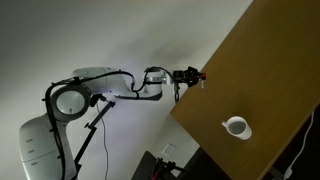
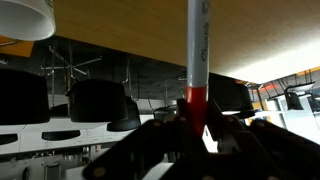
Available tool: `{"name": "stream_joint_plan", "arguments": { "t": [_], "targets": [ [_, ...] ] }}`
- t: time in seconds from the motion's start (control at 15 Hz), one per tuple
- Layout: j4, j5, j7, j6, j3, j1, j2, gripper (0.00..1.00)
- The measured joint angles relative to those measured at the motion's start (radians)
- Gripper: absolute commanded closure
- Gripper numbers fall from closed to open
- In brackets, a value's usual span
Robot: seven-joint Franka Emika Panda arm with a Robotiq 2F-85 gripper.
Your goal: Take the red marker out of the white mug and place it on the table
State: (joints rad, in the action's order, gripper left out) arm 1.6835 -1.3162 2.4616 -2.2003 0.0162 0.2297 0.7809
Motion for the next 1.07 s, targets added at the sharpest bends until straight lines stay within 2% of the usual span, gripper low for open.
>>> {"name": "stream_joint_plan", "arguments": {
  "t": [0.27,0.67,0.87,1.07],
  "targets": [
    [0.000,-0.006,0.000,-0.013,-0.008,-0.002,0.002,0.94],
    [-0.024,-0.043,-0.013,-0.149,-0.041,-0.007,0.004,0.94],
    [-0.062,-0.043,-0.059,-0.190,-0.065,-0.007,0.012,0.94],
    [-0.118,-0.030,-0.158,-0.273,-0.084,-0.013,0.039,0.94]
  ]
}}
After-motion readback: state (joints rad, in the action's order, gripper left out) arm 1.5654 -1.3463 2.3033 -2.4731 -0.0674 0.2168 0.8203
